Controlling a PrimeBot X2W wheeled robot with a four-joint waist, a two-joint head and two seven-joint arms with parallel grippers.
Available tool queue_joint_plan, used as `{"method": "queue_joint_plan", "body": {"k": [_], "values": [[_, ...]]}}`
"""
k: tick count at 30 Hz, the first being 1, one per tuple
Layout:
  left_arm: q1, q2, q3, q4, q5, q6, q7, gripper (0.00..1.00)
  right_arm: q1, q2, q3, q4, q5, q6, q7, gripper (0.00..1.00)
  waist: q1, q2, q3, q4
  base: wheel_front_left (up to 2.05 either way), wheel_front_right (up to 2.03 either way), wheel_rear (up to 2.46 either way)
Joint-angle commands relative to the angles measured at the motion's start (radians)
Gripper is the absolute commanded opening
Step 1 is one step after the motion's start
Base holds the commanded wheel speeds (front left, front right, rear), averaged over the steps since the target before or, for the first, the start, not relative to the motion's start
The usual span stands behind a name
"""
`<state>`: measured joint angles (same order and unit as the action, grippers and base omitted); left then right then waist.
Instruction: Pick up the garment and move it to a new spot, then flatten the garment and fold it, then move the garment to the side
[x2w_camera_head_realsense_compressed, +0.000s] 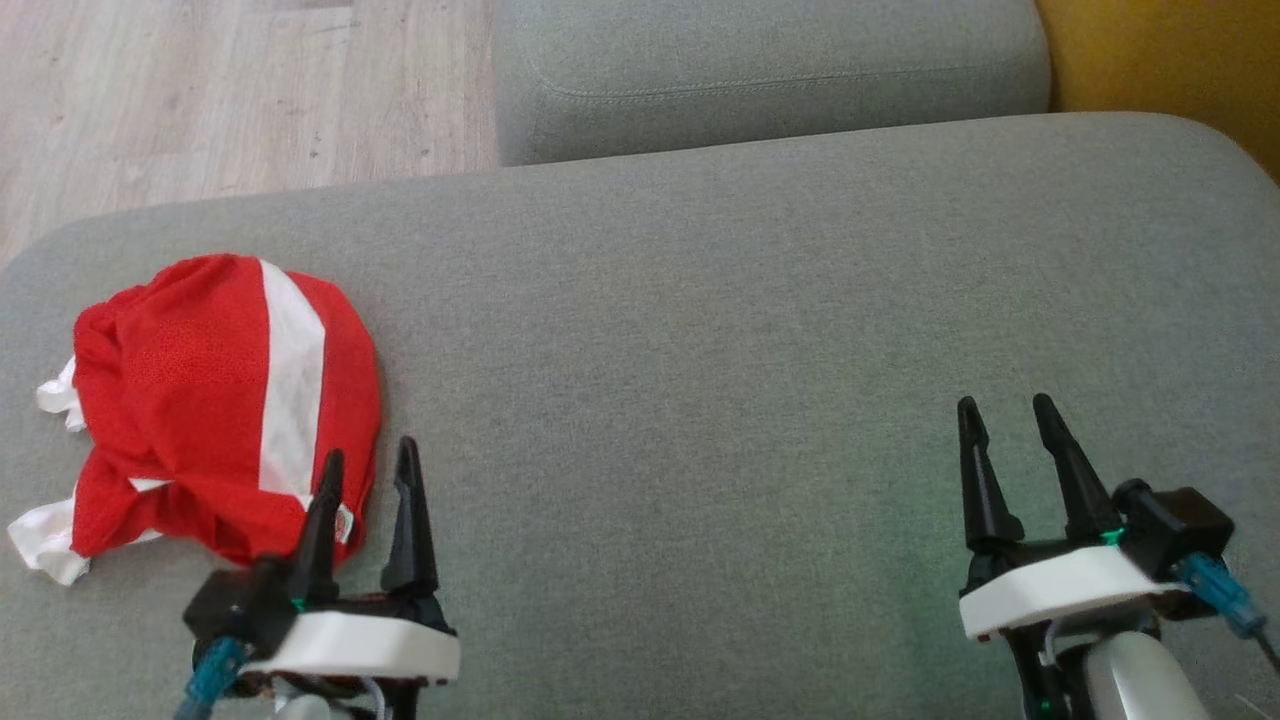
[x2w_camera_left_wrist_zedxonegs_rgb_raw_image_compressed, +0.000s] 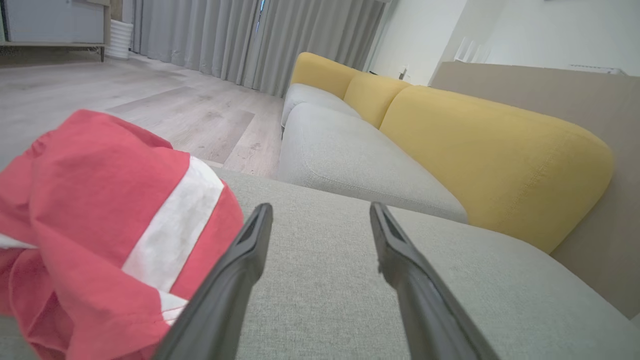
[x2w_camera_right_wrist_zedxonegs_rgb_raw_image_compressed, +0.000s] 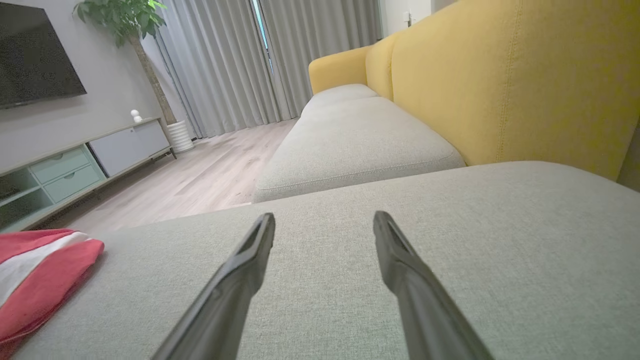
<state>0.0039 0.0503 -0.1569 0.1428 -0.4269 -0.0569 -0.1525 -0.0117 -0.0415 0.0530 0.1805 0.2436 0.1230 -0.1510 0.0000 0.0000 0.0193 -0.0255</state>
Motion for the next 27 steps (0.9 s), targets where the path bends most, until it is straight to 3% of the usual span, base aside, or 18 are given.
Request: {"method": "queue_joint_plan", "body": {"k": [1, 18, 23, 27], "values": [[-0.029, 0.011, 0.014, -0.037, 0.038, 0.008, -0.020, 1.00, -0.054, -0.007, 0.022, -0.034, -0.043, 0.006, -0.021, 1.00, 0.0000, 0.0000, 0.000, -0.001, 0.00, 0.00, 0.00], [-0.040, 0.040, -0.074, -0.045, 0.274, 0.045, -0.073, 1.00, -0.064, -0.008, 0.081, -0.068, -0.281, 0.007, -0.074, 1.00, 0.0000, 0.0000, 0.002, -0.013, 0.00, 0.00, 0.00], [-0.030, 0.017, -0.029, -0.072, 0.208, 0.022, -0.085, 1.00, -0.057, -0.008, 0.072, -0.084, -0.208, 0.007, -0.086, 1.00, 0.0000, 0.0000, 0.002, -0.012, 0.00, 0.00, 0.00], [-0.014, 0.002, 0.040, -0.091, 0.147, -0.023, -0.099, 1.00, -0.044, -0.009, 0.062, -0.083, -0.080, 0.007, -0.101, 1.00, 0.0000, 0.0000, 0.001, -0.010, 0.00, 0.00, 0.00]]}}
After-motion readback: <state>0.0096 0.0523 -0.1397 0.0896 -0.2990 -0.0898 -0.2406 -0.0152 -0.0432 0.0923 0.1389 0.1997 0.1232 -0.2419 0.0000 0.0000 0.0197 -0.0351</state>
